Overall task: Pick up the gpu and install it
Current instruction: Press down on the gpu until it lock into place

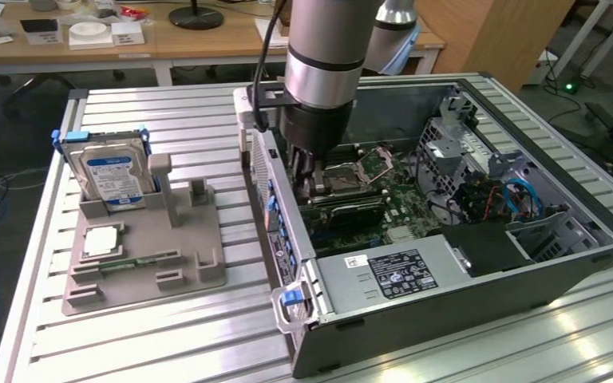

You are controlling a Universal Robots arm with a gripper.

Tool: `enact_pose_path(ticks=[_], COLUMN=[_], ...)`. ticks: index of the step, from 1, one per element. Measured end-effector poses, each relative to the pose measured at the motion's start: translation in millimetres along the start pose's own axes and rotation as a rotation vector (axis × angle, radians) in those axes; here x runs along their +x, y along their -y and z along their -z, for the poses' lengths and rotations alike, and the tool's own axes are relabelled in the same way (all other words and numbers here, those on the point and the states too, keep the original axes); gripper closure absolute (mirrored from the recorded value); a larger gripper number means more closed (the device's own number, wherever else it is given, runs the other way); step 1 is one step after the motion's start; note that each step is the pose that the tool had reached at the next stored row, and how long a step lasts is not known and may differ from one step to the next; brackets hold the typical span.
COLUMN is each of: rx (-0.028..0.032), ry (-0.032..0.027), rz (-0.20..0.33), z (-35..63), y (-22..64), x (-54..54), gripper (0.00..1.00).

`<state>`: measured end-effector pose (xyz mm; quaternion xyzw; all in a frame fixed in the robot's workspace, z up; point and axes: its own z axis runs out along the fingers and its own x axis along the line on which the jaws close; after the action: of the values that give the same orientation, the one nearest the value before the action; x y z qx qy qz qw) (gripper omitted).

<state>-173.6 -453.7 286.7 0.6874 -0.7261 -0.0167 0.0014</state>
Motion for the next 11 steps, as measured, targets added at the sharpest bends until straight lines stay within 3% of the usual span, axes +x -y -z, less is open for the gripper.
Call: enact_pose_path(ticks=[7,11], rx=[-0.0069,-0.0073], ry=[-0.0003,-0.0004], rz=[0.000,0.000], z=[-0.6,-7.2], y=[0.1,4.0], x=[-0.3,-0.7], gripper=[0.90,0.90])
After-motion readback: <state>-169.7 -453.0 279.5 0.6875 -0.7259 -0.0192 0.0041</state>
